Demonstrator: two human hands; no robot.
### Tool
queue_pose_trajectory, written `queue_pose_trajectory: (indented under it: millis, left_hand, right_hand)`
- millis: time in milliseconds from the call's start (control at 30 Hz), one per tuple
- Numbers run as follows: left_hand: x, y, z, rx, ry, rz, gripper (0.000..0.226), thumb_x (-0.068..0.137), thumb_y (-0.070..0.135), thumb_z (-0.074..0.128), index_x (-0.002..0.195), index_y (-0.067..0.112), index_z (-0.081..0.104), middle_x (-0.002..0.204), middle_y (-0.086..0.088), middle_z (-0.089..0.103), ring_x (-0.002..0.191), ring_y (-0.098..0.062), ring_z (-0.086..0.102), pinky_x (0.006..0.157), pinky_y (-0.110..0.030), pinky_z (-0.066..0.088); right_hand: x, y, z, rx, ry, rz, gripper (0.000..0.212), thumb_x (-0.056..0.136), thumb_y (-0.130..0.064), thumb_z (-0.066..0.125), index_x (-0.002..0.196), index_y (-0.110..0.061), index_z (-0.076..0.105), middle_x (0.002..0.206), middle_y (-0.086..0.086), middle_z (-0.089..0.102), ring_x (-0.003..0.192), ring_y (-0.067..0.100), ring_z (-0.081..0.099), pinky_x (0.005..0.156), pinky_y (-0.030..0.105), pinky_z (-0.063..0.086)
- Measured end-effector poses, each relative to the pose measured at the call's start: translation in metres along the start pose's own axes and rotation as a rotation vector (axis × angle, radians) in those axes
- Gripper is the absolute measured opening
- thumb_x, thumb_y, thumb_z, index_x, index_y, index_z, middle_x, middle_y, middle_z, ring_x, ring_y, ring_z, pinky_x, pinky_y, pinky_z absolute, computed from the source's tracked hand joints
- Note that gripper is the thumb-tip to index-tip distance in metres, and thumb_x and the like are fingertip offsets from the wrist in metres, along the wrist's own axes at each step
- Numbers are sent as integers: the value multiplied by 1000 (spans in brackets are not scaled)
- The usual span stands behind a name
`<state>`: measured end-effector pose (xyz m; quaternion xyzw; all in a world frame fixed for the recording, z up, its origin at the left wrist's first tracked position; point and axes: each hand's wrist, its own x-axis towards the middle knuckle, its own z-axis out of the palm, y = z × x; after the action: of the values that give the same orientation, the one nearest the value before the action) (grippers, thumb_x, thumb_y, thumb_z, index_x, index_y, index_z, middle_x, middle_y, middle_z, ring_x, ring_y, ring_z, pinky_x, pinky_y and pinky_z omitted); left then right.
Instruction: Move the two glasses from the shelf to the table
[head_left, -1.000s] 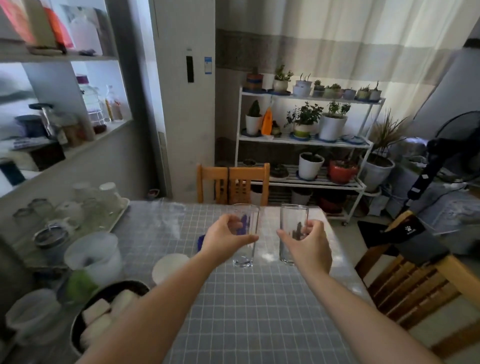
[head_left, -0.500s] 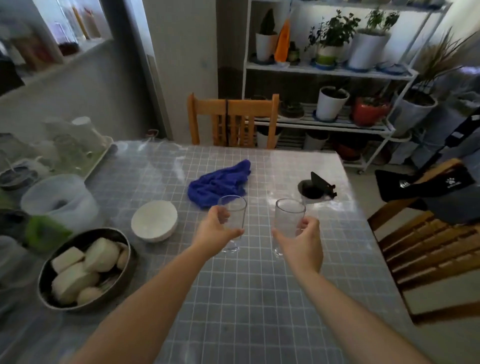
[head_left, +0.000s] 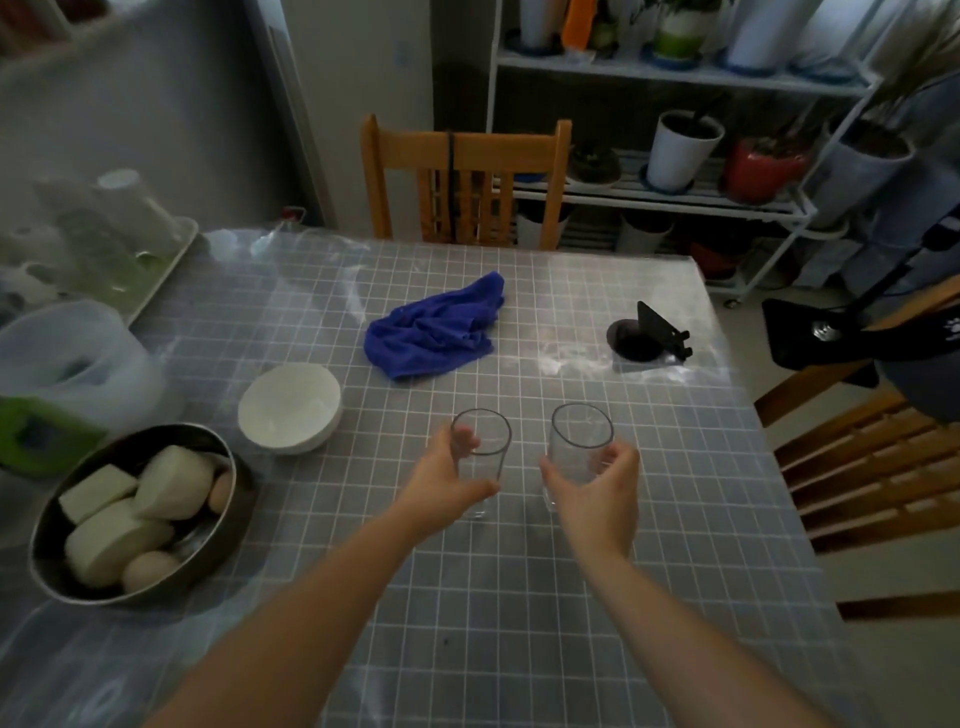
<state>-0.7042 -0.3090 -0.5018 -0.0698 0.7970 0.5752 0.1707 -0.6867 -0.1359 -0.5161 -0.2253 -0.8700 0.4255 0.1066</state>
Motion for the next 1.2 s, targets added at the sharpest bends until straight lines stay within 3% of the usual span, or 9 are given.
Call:
queue_pose_trajectory:
  millis: [233, 367, 567, 700, 833, 900, 967, 1067, 1200]
  left_hand:
    - [0, -10, -9, -2, -53, 26, 62, 72, 7, 79, 121, 18, 45, 121, 4, 55, 121, -14, 51, 107, -34, 38]
    - [-4, -17, -7, 5, -41, 39, 59, 71, 10, 80, 117, 23, 46, 124, 6, 55, 122, -14, 50, 97, -27, 37]
    - [-10, -22, -4, 36, -20, 67, 60, 69, 10, 82, 115, 25, 47, 123, 7, 56, 121, -12, 51, 96, -27, 42]
    - [-14, -24, -1, 28, -8, 70, 64, 70, 7, 80, 122, 21, 45, 124, 5, 55, 120, -12, 50, 84, -13, 41]
    - [-14, -24, 0, 20, -4, 51, 67, 70, 8, 81, 123, 24, 44, 127, 3, 54, 121, -18, 51, 86, -20, 44]
    - [-16, -21, 1, 45, 8, 15, 70, 69, 9, 82, 125, 25, 43, 132, 0, 52, 121, -21, 51, 82, -20, 45]
    - [-19, -18, -1, 104, 26, -33, 81, 67, 13, 84, 133, 23, 39, 140, -2, 48, 126, -23, 48, 92, -28, 45]
    - [-30, -13, -12, 215, -12, -85, 99, 65, 18, 86, 144, 20, 27, 150, -4, 37, 135, -26, 39, 107, -38, 36]
    - [-55, 3, -47, 440, -8, -174, 116, 61, 24, 88, 149, 21, 13, 157, -8, 22, 141, -28, 29, 112, -43, 31]
  right_hand:
    - [-9, 9, 5, 24, 23, -1, 62, 67, -40, 81, 108, -16, 40, 103, 0, 49, 82, 15, 50, 52, 17, 35]
    - [-19, 16, 3, 61, 34, -4, 59, 66, -38, 82, 102, -19, 39, 101, 1, 51, 82, 19, 54, 51, 20, 38]
    - [-23, 20, 3, 119, 26, 7, 58, 66, -34, 82, 99, -19, 37, 100, 3, 49, 86, 22, 54, 56, 21, 39]
    - [-22, 20, 3, 127, -4, 6, 61, 66, -33, 82, 102, -17, 36, 100, 3, 47, 86, 24, 53, 58, 20, 39]
    - [-18, 20, -4, 101, -90, -3, 61, 66, -31, 83, 103, -19, 35, 105, 3, 47, 94, 25, 54, 68, 30, 43]
    - [-18, 21, -9, 52, -166, -9, 66, 67, -32, 82, 112, -19, 36, 113, 2, 47, 103, 25, 53, 76, 35, 48]
    - [-19, 22, -17, 29, -255, -2, 78, 67, -35, 82, 125, -20, 32, 126, 3, 45, 116, 24, 50, 87, 40, 50]
    - [-22, 26, -39, -59, -376, -37, 98, 65, -42, 82, 139, -23, 21, 144, 5, 37, 129, 24, 41, 99, 42, 44]
    - [-15, 17, -82, -313, -402, -233, 116, 63, -57, 77, 148, -22, 5, 156, 6, 21, 140, 25, 26, 112, 42, 30]
